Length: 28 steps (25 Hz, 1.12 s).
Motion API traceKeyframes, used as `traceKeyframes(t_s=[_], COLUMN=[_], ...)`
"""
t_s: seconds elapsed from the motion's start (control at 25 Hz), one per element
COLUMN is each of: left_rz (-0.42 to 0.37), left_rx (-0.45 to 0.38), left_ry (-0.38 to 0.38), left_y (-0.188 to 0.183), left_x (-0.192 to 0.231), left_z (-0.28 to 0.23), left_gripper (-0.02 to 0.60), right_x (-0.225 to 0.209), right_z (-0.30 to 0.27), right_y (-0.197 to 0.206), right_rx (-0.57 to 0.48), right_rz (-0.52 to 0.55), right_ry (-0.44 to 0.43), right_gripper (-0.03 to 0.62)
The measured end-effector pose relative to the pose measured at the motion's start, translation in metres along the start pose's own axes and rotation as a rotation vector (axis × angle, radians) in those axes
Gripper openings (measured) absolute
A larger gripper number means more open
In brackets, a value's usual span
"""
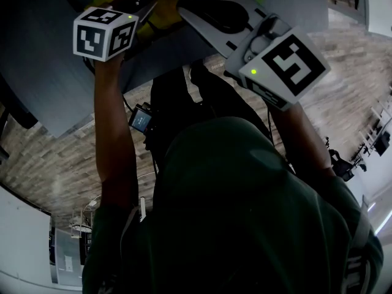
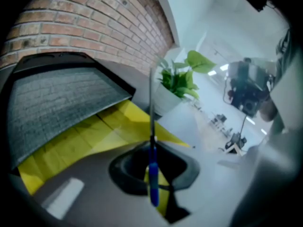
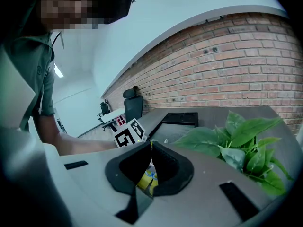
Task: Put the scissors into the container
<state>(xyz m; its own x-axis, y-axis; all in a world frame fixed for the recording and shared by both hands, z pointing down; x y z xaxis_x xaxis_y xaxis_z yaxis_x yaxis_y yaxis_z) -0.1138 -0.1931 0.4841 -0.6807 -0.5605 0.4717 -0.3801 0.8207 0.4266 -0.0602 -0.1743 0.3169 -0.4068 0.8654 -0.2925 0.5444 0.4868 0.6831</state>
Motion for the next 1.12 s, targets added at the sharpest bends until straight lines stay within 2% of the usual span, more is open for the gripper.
traceKeyframes(t_s=[0.32, 0.52, 0.72, 1.12], left_rz=[-0.026, -0.086, -0.133, -0.154], left_rx=[0.022, 0.025, 0.063, 0.074], left_ry=[-0.080, -0.162, -0.235, -0.318], left_y=[-0.001, 0.000, 0.000, 0.000], left_x=[0.010, 0.016, 0.019, 0.028], left_z=[-0.002, -0.003, 0.002, 0.022], left_gripper=[0.041, 0.077, 0.128, 0.152], right_x=[0.000, 0.000, 0.001, 0.003], right_z=[0.002, 0.002, 0.004, 0.008], right_y=[-0.002, -0.001, -0.002, -0.006], right_rx=[-0.002, -0.004, -0.008, -0.019], right_rz=[0.001, 0.003, 0.002, 0.012], right_ry=[0.002, 0.003, 0.002, -0.001], right_gripper=[0.008, 0.008, 0.008, 0.008])
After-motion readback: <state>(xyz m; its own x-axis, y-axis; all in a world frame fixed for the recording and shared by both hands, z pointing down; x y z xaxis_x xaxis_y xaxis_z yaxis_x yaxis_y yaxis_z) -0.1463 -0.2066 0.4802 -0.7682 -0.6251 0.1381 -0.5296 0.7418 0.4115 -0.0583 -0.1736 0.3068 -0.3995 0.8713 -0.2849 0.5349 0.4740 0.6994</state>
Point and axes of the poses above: the fingertips, and each gripper's own axes: z backward along the fingers, x to its left, y out of its underside, the point moved 2 cm from there along z, backward along the fingers, and after that the axes turned 14 degrees about x, right-handed, at the moved point
